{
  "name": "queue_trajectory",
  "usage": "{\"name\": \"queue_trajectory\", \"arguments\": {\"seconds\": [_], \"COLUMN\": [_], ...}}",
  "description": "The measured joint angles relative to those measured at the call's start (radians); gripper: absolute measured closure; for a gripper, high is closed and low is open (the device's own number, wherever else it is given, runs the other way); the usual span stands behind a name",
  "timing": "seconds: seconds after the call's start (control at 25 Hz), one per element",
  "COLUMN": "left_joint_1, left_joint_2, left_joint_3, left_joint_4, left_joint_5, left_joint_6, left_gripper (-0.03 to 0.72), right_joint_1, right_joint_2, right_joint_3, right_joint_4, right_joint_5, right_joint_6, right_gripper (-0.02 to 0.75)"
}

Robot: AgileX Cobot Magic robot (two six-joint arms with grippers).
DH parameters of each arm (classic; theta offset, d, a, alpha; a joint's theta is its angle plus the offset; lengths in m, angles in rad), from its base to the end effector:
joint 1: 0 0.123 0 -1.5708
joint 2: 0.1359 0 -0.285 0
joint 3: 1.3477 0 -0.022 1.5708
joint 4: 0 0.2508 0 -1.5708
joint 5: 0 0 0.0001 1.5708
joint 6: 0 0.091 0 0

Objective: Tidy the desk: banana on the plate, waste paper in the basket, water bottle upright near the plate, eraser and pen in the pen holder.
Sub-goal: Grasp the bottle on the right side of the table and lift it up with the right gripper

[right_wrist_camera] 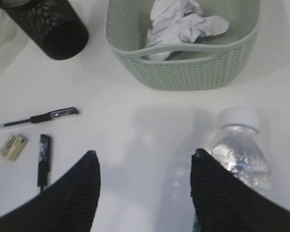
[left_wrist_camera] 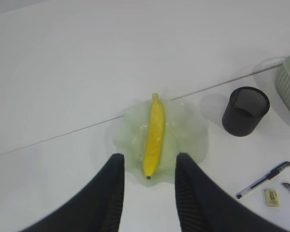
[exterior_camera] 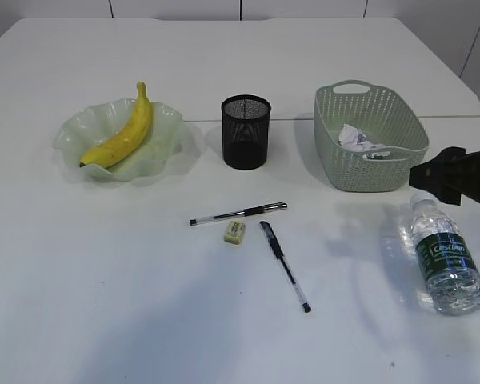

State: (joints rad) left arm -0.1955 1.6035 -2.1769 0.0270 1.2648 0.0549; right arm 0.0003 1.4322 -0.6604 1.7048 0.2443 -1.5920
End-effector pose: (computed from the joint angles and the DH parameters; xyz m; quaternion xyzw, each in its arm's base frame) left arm 0.3018 -0.0574 0.5235 0.1082 0.8788 -0.0194 0.4644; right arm 0.2777 0.0220 0.2129 -0.0017 0.8912 0.1338 0.4334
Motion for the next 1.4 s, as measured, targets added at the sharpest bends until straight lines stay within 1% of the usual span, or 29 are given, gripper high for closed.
{"name": "queue_trajectory", "arguments": {"seconds": [0.08,0.16,0.28,0.36,0.4,0.48,0.56,0.68,0.76,0.8,0.88,1.04,1.2,1.4], "left_joint_1": [0.0,0.0,0.0,0.0,0.0,0.0,0.0,0.0,0.0,0.0,0.0,0.0,0.0,0.0], "left_joint_2": [0.0,0.0,0.0,0.0,0.0,0.0,0.0,0.0,0.0,0.0,0.0,0.0,0.0,0.0], "left_joint_3": [0.034,0.064,0.079,0.079,0.079,0.079,0.079,0.079,0.079,0.079,0.079,0.079,0.079,0.079], "left_joint_4": [0.0,-0.002,-0.021,-0.036,-0.043,-0.05,-0.052,-0.057,-0.067,-0.073,-0.082,-0.091,-0.103,-0.107], "left_joint_5": [0.0,0.0,0.0,0.0,0.0,0.0,0.0,0.0,0.0,0.0,0.0,0.001,0.001,0.001], "left_joint_6": [0.0,0.0,0.0,0.0,0.0,0.0,0.0,0.0,0.0,0.0,0.0,0.0,0.0,0.0], "left_gripper": [0.445,0.445,0.445,0.445,0.445,0.445,0.445,0.445,0.445,0.445,0.445,0.445,0.445,0.445], "right_joint_1": [0.0,0.0,0.0,0.0,0.0,0.0,0.0,0.0,0.0,0.0,0.0,0.0,0.0,0.0], "right_joint_2": [0.0,0.0,0.0,0.0,0.0,0.0,0.0,0.001,0.002,0.002,0.002,0.043,0.144,0.22], "right_joint_3": [0.0,0.0,-0.002,-0.019,-0.035,-0.08,-0.149,-0.263,-0.34,-0.369,-0.429,-0.543,-0.641,-0.751], "right_joint_4": [-0.136,-0.309,-0.629,-0.797,-0.872,-0.985,-1.094,-1.308,-1.422,-1.462,-1.497,-1.512,-1.534,-1.559], "right_joint_5": [0.051,0.096,0.168,0.225,0.248,0.314,0.387,0.529,0.605,0.638,0.677,0.796,0.921,0.958], "right_joint_6": [0.114,0.272,0.557,0.728,0.798,0.914,1.053,1.272,1.379,1.422,1.473,1.525,1.555,1.567], "right_gripper": [0.293,0.293,0.293,0.293,0.293,0.293,0.293,0.293,0.293,0.293,0.293,0.293,0.293,0.293]}}
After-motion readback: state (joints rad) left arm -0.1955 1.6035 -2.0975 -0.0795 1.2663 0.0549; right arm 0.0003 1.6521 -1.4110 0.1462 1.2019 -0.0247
